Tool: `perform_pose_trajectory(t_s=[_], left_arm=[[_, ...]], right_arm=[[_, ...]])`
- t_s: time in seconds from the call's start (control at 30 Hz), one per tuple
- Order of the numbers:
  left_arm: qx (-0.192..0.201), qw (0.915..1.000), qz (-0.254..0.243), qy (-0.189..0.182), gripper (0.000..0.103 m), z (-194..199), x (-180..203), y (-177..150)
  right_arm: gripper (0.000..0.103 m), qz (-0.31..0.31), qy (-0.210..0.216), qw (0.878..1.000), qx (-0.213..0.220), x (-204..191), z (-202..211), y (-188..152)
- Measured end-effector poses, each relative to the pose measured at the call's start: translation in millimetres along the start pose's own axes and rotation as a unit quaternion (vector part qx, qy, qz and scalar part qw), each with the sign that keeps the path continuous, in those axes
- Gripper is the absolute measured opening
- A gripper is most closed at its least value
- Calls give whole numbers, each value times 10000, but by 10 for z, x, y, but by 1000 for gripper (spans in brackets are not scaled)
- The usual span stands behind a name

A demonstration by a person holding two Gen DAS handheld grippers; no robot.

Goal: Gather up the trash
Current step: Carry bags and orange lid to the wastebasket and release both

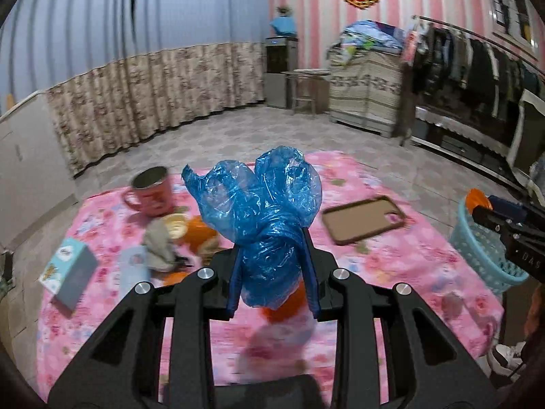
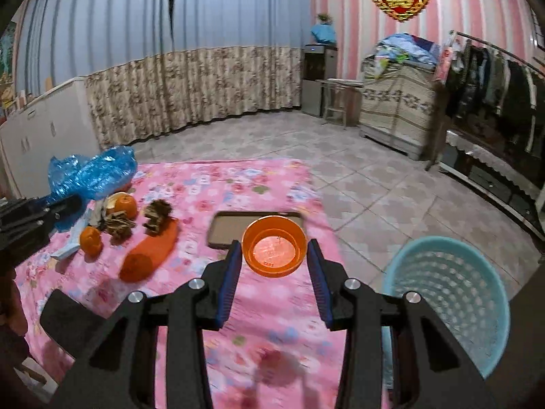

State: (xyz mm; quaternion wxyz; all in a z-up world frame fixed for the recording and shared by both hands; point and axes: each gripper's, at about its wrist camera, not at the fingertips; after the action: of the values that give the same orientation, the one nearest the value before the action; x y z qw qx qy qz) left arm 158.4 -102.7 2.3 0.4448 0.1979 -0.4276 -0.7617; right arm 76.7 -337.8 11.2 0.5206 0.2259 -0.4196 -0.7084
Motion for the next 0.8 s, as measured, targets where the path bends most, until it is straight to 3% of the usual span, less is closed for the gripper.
perform_pose_trajectory(t_s=[0.5,0.8], left_arm=[[-202,9958,-256,-861,29,-459,930,3],[-273,9860,-646,-1512,29,-743,1660,64]], right_arm=[[40,-652,-894,9936,-207,940,2,-326],[40,-1205,-1396,9824,-288,1444,-5,-483]])
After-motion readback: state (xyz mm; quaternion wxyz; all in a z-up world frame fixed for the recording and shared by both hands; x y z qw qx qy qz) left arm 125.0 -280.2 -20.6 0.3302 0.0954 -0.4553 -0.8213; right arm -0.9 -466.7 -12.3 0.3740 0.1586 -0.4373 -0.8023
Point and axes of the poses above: each gripper's, at about its wrist camera, not at the fingertips, and z roughly against the way its jaws point, x to its right, y to its top, and after that the axes turned 11 degrees about -y, right-handed
